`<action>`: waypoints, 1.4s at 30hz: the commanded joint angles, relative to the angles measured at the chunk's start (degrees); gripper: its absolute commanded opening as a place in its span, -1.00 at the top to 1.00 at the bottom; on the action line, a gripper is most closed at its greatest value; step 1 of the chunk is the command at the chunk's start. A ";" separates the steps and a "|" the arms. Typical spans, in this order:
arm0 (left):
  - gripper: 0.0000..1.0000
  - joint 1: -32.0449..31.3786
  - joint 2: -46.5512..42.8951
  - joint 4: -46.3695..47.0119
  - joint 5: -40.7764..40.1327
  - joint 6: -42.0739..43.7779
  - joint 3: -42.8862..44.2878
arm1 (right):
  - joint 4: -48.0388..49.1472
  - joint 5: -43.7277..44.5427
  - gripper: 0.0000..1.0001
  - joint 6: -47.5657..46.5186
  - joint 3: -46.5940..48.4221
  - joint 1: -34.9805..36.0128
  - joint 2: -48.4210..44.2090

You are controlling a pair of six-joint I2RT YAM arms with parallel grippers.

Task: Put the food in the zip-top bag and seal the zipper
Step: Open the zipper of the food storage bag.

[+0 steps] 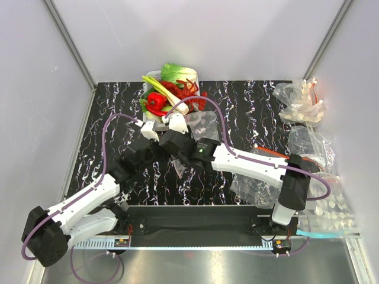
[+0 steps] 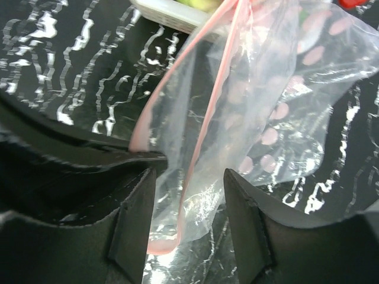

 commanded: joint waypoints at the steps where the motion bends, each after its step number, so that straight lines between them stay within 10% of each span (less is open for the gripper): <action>1: 1.00 -0.21 -1.13 1.37 -0.09 0.36 2.50 | -2.03 5.50 -0.11 1.08 2.94 0.58 0.42; 23: 0.97 -0.12 6.34 1.72 0.61 -0.52 5.31 | -8.36 9.11 1.00 1.60 1.09 0.94 -5.46; 42: 1.00 -0.21 22.33 12.53 10.37 -4.47 5.92 | -11.43 -1.89 1.00 -2.62 -7.88 -11.63 -9.87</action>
